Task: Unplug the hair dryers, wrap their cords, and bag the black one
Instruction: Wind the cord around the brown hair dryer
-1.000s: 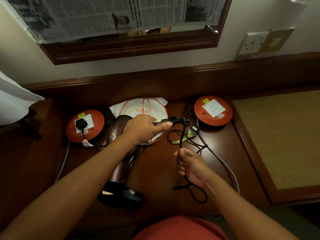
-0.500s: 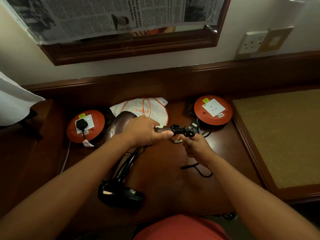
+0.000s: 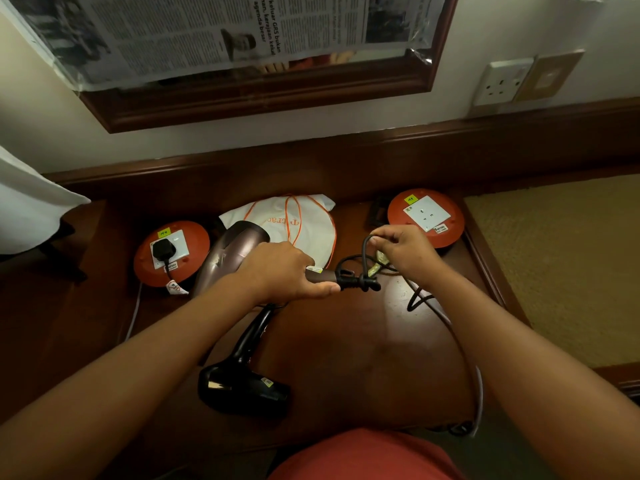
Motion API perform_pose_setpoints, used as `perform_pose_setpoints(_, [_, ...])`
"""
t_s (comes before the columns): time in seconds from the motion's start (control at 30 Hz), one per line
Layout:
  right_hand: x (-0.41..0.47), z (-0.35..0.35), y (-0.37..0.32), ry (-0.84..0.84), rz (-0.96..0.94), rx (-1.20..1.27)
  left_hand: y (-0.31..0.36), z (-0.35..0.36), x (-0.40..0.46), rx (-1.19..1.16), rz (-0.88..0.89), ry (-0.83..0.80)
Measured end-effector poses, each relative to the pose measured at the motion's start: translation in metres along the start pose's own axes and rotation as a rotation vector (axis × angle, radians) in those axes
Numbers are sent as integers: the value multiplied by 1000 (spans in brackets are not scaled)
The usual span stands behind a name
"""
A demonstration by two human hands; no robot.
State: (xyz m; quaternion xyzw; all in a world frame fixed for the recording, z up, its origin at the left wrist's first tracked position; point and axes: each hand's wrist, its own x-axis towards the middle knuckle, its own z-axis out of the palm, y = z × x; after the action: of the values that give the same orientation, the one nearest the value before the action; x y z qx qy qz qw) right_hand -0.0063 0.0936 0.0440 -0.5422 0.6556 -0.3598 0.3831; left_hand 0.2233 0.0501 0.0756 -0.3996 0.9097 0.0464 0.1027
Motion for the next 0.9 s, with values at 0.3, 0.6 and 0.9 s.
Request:
perform_pose_setpoints(0.3, [-9, 7, -9, 53, -182, -175, 6, 12, 3, 61, 16, -36])
perform_pose_setpoints(0.6, [-30, 12, -14, 73, -242, -209, 9, 40, 12, -22, -153, -40])
perform_pose_setpoints(0.9, [-60, 39, 2, -4, -104, -26, 14, 58, 20, -76, -287, 12])
